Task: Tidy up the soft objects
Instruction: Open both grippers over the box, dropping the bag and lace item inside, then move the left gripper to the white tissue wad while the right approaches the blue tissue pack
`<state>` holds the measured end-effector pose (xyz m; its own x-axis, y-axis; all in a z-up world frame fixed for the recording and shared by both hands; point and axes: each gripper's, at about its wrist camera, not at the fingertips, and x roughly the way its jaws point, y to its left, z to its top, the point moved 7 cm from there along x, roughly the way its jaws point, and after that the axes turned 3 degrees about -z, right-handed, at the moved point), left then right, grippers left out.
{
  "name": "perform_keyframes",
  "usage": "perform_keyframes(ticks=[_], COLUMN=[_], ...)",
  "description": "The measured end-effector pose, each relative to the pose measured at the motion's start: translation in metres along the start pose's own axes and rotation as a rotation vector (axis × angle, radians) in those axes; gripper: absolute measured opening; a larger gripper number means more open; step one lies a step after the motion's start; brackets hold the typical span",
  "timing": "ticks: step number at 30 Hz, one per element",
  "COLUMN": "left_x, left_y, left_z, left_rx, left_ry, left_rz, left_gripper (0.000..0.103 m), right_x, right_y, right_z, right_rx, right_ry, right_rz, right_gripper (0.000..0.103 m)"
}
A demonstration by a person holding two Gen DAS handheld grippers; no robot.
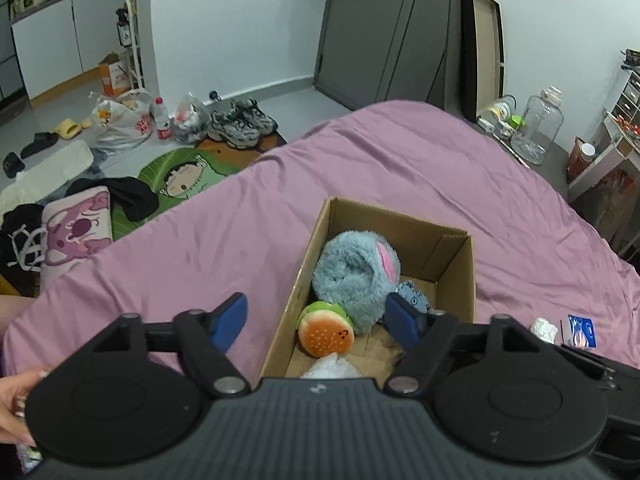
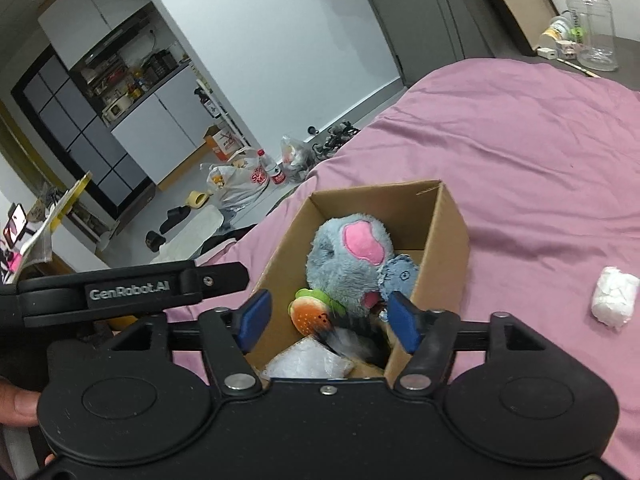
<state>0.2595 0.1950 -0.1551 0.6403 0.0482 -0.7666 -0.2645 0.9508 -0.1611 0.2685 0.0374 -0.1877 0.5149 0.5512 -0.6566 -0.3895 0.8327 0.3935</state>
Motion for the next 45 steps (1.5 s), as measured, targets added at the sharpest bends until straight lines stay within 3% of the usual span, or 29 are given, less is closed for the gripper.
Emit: perform_keyframes(ticks=[2, 16, 22, 33, 35, 45], left_x=[-0.004, -0.019, -0.021, -0.016, -0.013, 0.015], left_y=[-0.002, -0.035, -0.055, -0.107, -0.116, -0.158], left_z=[0.001, -0.003, -0.004, -0.005, -0.006, -0.018], left_rx=[0.003, 0.026, 0.034, 0.103, 0.111, 0.133], left_ry=[-0.012, -0.009, -0.012, -0.027, -0.020, 0.035], left_rz=[0.015, 0.062, 0.063, 0.050, 0.050, 0.032], left_gripper=[0.080, 0.082, 0.082, 0.082, 0.082, 0.082], right_x=[-0.004, -0.035, -0.050, -0.080, -0.086, -0.109], right_y=[-0.004, -0.045, -0.069, -0.142, -0.153, -0.217], right_z=[0.001, 0.001, 0.004, 0.022, 0.026, 0.043], right_rx=[0.015, 0.062, 0.084, 0.186, 0.184, 0.276], right_ry=[0.000, 0.035, 0.040, 0.010, -0.001, -0.035], right_rz=[0.001, -0.069, -0.096, -0.162, -0.182, -0.230], right_gripper=[0.075, 0.083, 0.094, 0.099, 0.103, 0.103])
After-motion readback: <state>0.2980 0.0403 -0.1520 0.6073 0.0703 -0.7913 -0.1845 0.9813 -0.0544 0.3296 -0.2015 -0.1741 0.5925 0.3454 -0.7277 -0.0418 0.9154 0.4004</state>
